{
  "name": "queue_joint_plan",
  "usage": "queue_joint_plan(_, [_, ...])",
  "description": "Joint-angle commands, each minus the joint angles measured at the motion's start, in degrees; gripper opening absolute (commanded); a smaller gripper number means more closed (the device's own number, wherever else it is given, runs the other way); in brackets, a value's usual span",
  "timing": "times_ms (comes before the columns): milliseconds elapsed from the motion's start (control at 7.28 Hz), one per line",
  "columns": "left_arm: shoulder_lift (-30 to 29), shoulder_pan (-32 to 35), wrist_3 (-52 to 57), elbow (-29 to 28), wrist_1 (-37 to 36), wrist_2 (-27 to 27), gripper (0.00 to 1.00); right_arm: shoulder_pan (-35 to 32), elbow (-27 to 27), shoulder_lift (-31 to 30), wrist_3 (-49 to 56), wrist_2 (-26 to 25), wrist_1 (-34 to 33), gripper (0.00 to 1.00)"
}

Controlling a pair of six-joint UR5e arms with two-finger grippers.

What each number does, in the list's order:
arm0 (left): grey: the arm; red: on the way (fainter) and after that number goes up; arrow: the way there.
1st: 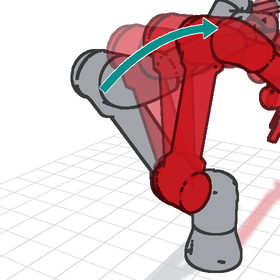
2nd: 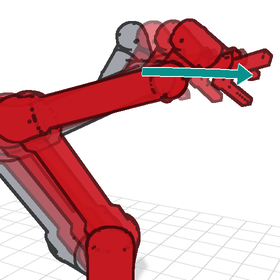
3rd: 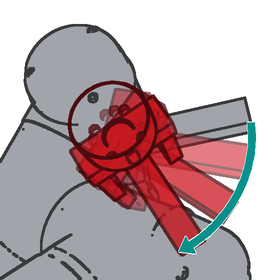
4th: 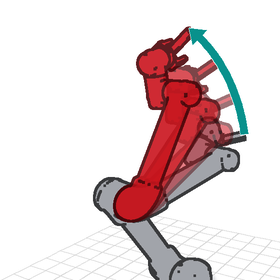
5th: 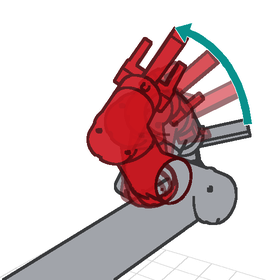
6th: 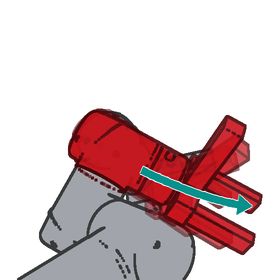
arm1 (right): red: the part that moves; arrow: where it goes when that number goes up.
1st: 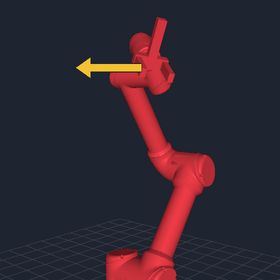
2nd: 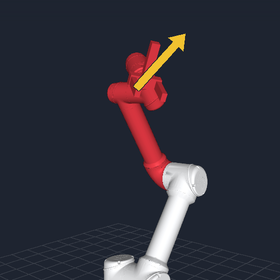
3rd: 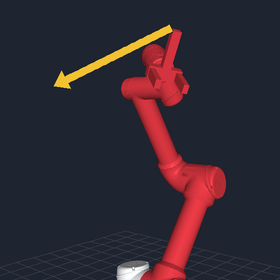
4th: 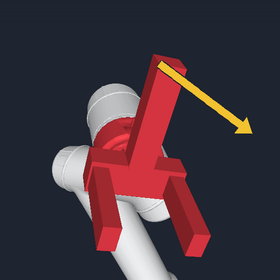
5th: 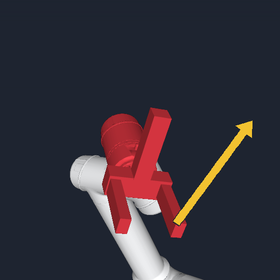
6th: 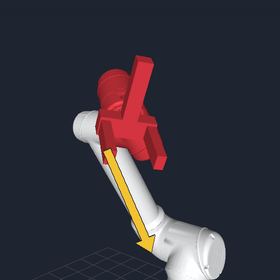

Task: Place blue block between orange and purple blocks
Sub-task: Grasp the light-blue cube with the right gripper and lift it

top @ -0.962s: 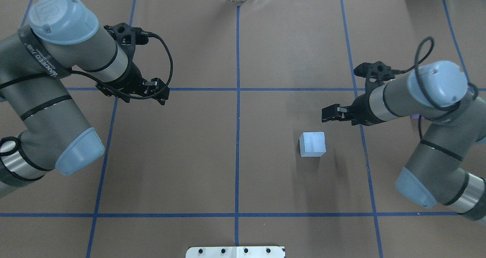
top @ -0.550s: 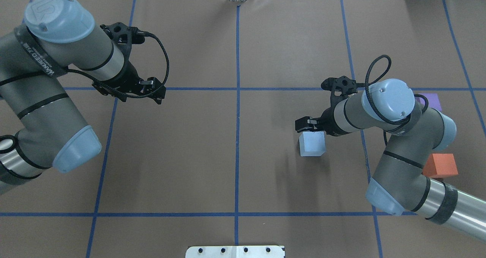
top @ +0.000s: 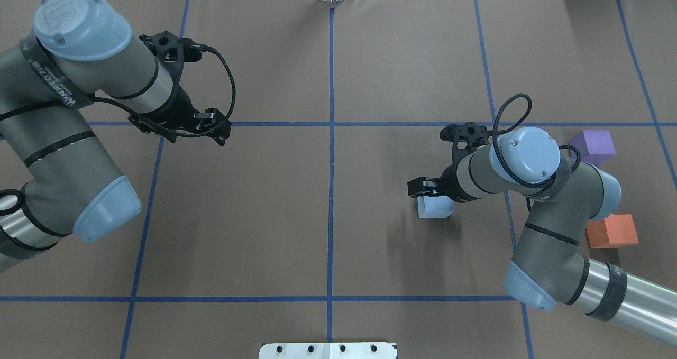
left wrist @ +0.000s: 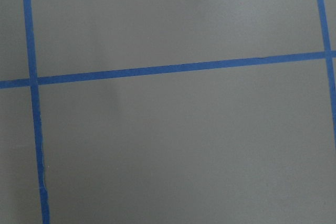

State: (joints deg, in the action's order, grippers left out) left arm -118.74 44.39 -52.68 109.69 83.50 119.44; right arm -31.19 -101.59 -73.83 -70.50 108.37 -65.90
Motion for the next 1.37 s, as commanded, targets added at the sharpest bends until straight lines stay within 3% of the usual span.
queue_joint_plan(0, [0.1, 0.0, -0.1, 0.1, 0.0, 0.0, 1.0, 0.7, 1.3, 0.1, 0.8, -0.1, 0.1, 0.97])
queue_joint_plan(137, [0.1, 0.0, -0.3, 0.1, 0.0, 0.0, 1.0, 1.4, 1.7, 0.2, 0.8, -0.3, 0.1, 0.95])
queue_joint_plan(275, [0.1, 0.0, -0.2, 0.1, 0.0, 0.0, 1.0, 1.5, 1.7, 0.1, 0.8, -0.3, 0.2, 0.81])
queue_joint_plan(412, [0.1, 0.0, -0.5, 0.1, 0.0, 0.0, 1.0, 1.4, 1.7, 0.2, 0.6, -0.3, 0.1, 0.24])
queue_joint_plan(550, [0.0, -0.2, -0.8, 0.1, 0.0, 0.0, 1.0, 1.0, 1.1, 0.1, 0.7, 0.3, 0.2, 0.0])
queue_joint_plan(687, [0.1, -0.1, -0.8, 0.2, 0.0, 0.1, 1.0, -2.0, -3.7, -1.6, 0.7, 2.2, -0.7, 0.0])
queue_joint_plan(824, [0.1, -0.2, -0.8, 0.1, 0.0, 0.0, 1.0, -10.5, -9.4, -6.1, 1.4, 10.7, -4.9, 0.0])
queue_joint_plan(962, [-0.2, -0.3, -1.5, 0.2, 0.0, 0.0, 1.0, -17.6, -10.3, -10.8, 6.3, 16.7, -4.9, 0.0])
queue_joint_plan(1099, [-0.3, -0.3, -2.8, 0.3, 0.1, 0.0, 1.0, -22.4, -9.5, -18.5, 18.9, 17.7, -3.5, 0.0])
queue_joint_plan(1237, [-0.4, -0.3, -3.0, 0.4, 0.1, 0.0, 1.0, -25.8, -8.2, -22.8, 24.7, 17.8, -3.1, 0.0])
